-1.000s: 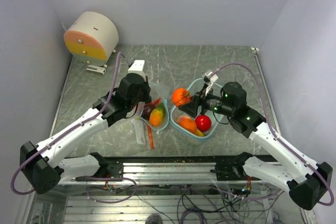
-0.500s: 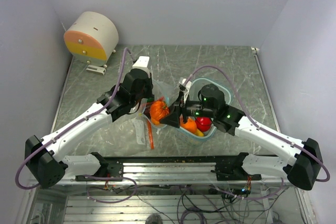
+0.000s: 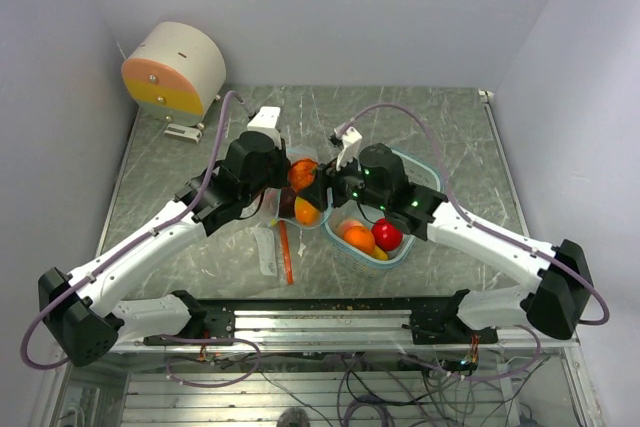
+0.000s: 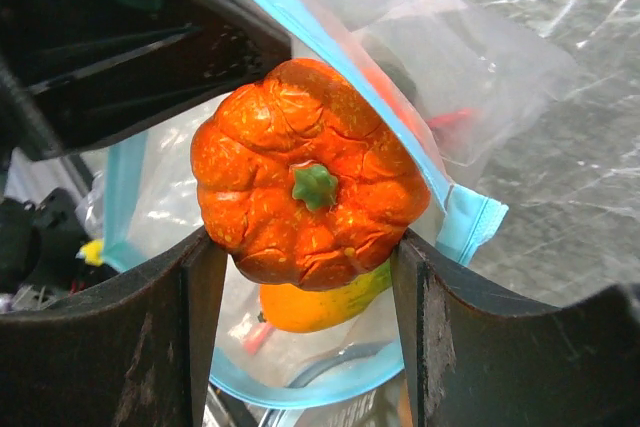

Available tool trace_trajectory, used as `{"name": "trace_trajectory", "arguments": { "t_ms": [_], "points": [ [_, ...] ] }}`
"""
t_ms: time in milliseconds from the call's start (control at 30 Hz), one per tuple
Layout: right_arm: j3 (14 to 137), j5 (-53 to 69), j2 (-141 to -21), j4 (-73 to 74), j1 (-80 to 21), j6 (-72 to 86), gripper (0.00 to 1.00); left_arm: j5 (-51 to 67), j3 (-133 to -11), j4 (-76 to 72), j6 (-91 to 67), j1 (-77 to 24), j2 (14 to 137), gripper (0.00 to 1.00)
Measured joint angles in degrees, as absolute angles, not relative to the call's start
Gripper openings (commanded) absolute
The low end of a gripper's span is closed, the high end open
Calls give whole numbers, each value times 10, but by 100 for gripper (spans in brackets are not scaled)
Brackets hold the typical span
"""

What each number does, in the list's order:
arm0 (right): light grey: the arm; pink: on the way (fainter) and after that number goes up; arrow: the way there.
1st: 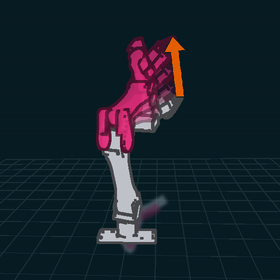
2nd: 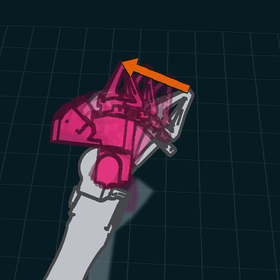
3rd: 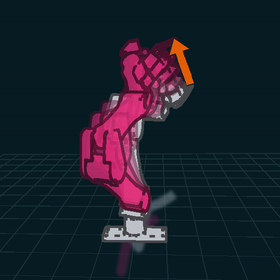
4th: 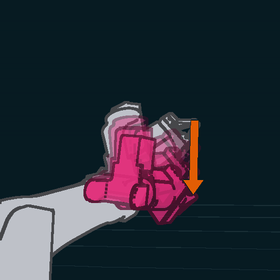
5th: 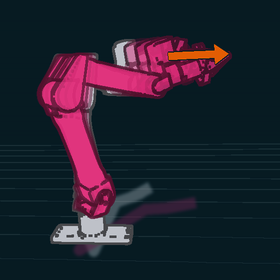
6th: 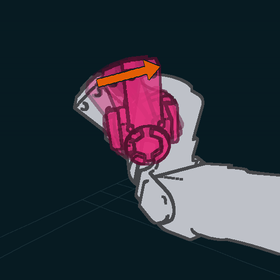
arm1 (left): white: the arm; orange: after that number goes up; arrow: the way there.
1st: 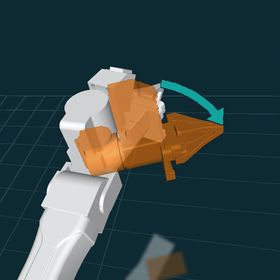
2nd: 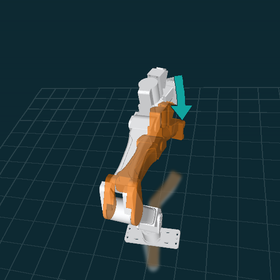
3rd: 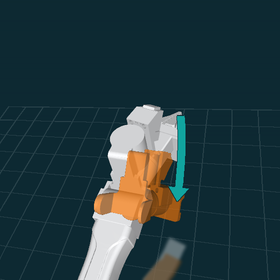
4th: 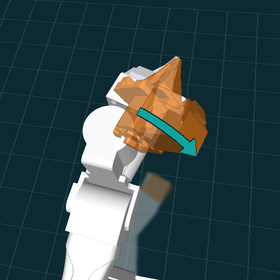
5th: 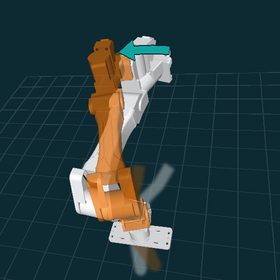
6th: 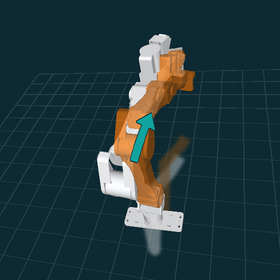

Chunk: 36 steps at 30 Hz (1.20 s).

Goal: Place the food in the zip-top bag and seal the zipper
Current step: Place the fake fruit in the zipper food storage bag, then zip the zipper food storage bag at the center of the board.

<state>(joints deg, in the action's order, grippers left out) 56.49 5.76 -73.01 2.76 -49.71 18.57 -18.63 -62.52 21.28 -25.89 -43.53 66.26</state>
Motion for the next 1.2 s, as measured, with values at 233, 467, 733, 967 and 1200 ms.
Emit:
{"name": "trace_trajectory", "arguments": {
  "t_ms": [233, 467, 733, 967, 1200],
  "points": [
    [619, -15, -782, 51, -522, 170, 100, -181, -625, 213, -259, -431, 661, 7],
    [624, -32, -778, 62, -545, 154, 100, -179, -625, 209, -259, -431, 668, 7],
    [616, -36, -681, 119, -549, 152, 95, -179, -617, 203, -262, -431, 679, 7],
    [602, -44, -644, 149, -549, 158, 74, -179, -617, 200, -262, -431, 680, 7],
    [584, 46, -663, 149, -558, 125, 68, -179, -617, 195, -262, -431, 692, 7]
  ]
}}
